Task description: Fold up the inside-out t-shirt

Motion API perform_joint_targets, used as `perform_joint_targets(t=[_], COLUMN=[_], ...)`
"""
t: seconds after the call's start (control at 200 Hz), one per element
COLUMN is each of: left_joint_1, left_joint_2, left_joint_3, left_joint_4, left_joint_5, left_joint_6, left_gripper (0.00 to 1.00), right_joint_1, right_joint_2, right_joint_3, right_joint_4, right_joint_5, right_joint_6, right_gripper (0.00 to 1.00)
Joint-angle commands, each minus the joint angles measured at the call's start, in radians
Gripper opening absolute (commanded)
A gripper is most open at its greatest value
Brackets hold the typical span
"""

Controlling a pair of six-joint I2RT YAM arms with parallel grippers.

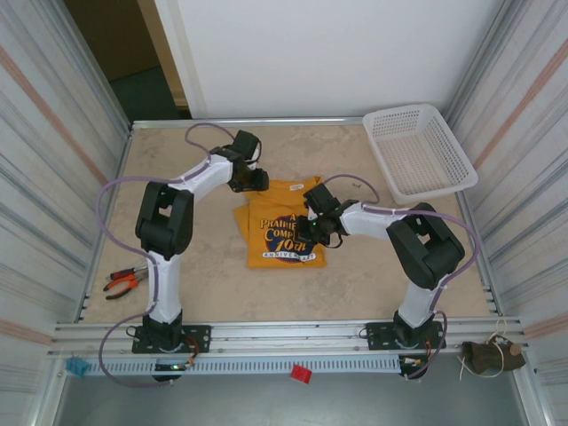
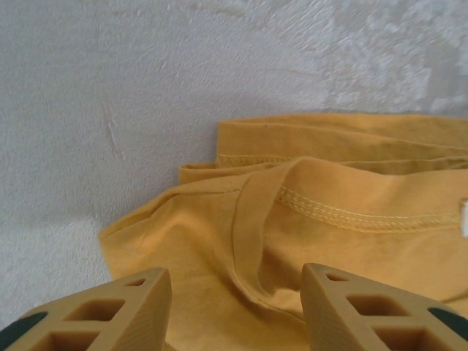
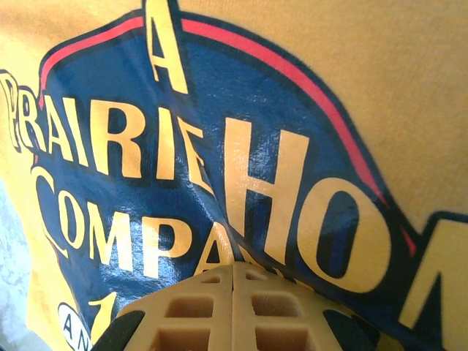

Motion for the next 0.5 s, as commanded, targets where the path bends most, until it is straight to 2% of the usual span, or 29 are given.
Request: perform_joint_targets(t=[0.0,0.12,0.175,0.296,0.376,0.496], left_joint_1=[-0.006,-0.007,-0.006,-0.005,-0.002,0.02], left_joint_2=[0.036,0.06,0.07,0.087,0.089,0.082], left_joint_3=[0.036,0.065,0.078,0.111,0.132,0.143], left_joint_4=[-0.029,-0.031,-0.034,-0.042,-0.045,-0.031], left_joint_5=[-0.022,-0.025,-0.026,-0.028,-0.025,-0.004], left_joint_6=[0.007,0.008,0.007,0.006,0.002,-0.033], left_gripper=[0.49,0.44,0.38,0.21,0.0,0.0], right_joint_1=[0.003,0.003,0.002,0.002,0.002,0.002], right_joint_2=[0.02,0.028,0.031,0.035,0.039,0.046], right_joint_3=[-0.009,-0.01,-0.011,-0.012,-0.013,-0.012], right_joint_4=[-0.015,-0.022,-0.024,-0.031,-0.037,-0.052], right_joint_5=[0.023,0.027,0.029,0.035,0.04,0.047], right_joint_6=[0.023,0.029,0.034,0.039,0.042,0.05], right_gripper=[0.03,0.03,0.03,0.02,0.02,0.02])
